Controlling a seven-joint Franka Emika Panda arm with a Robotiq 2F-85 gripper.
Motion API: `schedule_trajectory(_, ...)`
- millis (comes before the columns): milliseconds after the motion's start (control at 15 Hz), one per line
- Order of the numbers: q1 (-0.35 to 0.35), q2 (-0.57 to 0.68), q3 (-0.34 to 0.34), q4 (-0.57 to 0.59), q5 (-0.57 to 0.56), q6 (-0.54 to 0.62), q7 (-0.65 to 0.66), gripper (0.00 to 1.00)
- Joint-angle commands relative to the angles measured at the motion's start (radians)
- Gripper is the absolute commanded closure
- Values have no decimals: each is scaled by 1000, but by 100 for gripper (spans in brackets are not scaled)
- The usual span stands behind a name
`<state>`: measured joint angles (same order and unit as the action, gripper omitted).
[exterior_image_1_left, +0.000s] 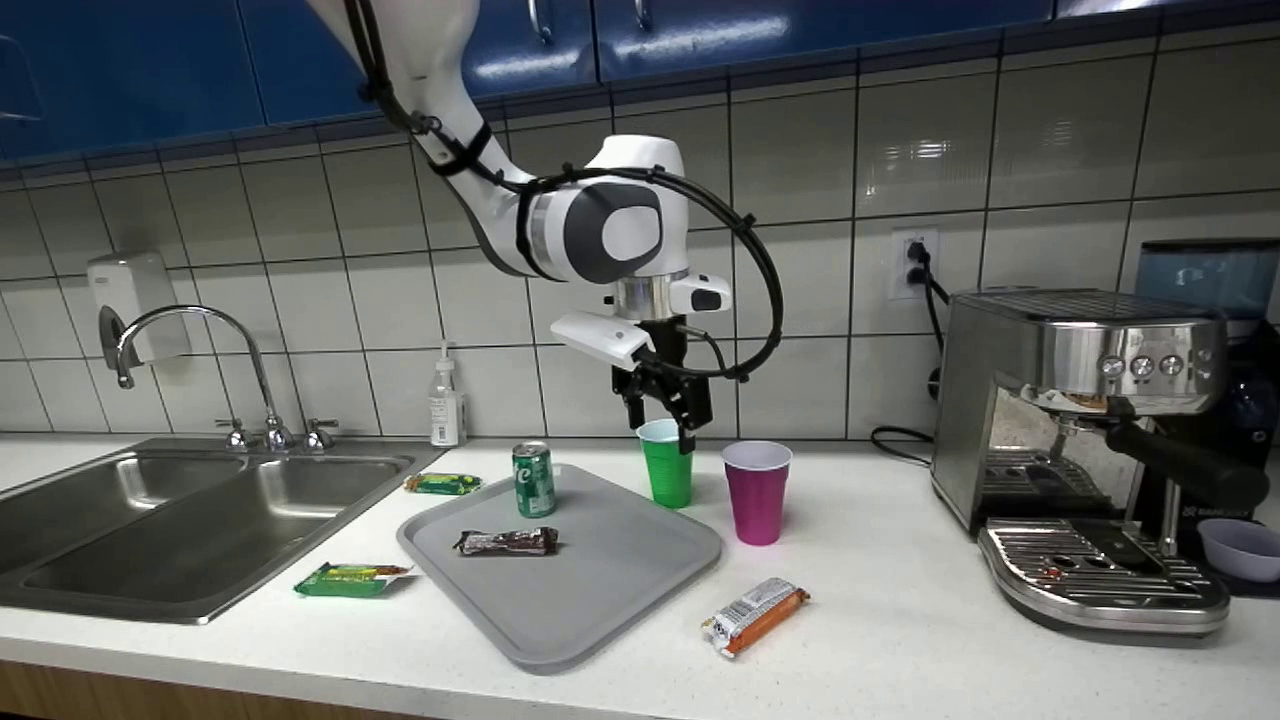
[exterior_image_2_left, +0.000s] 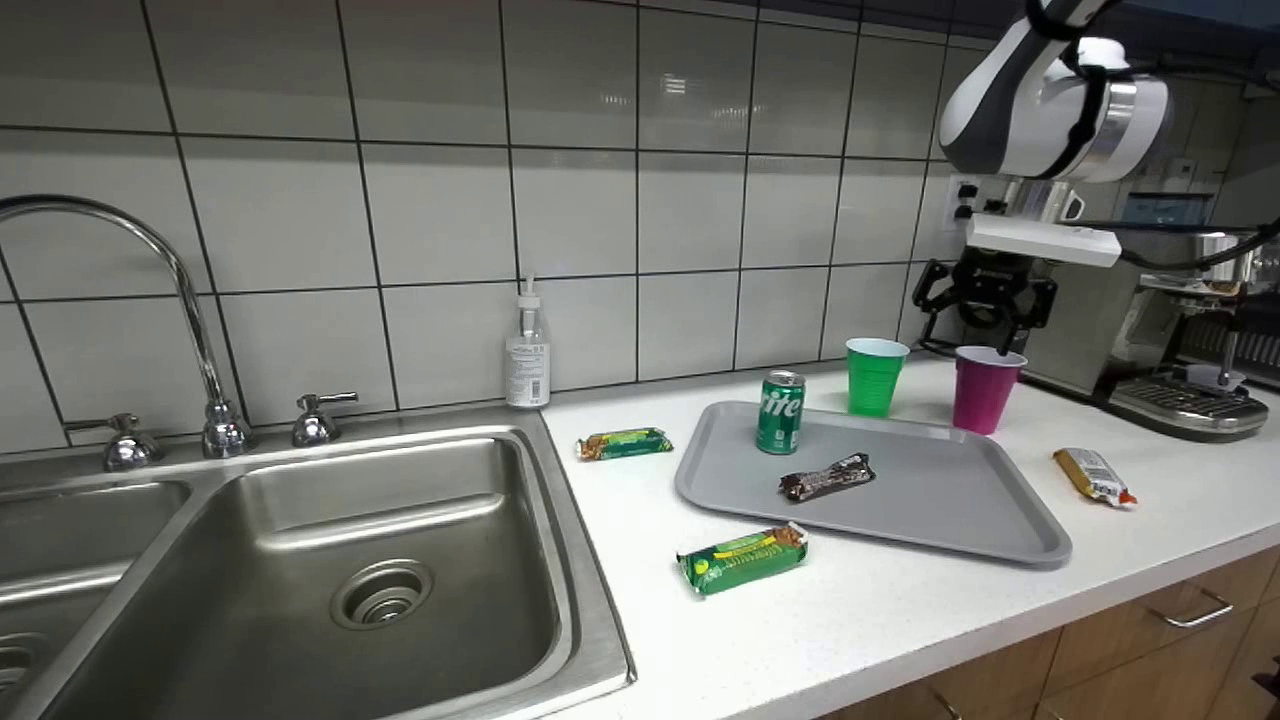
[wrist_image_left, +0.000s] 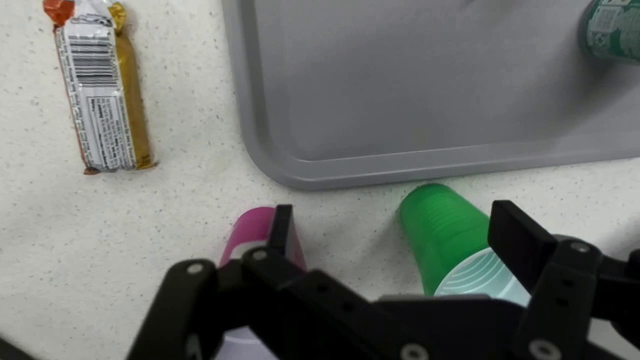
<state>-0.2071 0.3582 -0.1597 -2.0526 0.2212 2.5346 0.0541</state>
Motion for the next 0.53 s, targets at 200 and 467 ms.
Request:
schedule_trajectory(200,33,-44,29,-65,-27,-16,-14,0)
schedule_trajectory(467,51,-45,37,-89,-49,-17,-21,0)
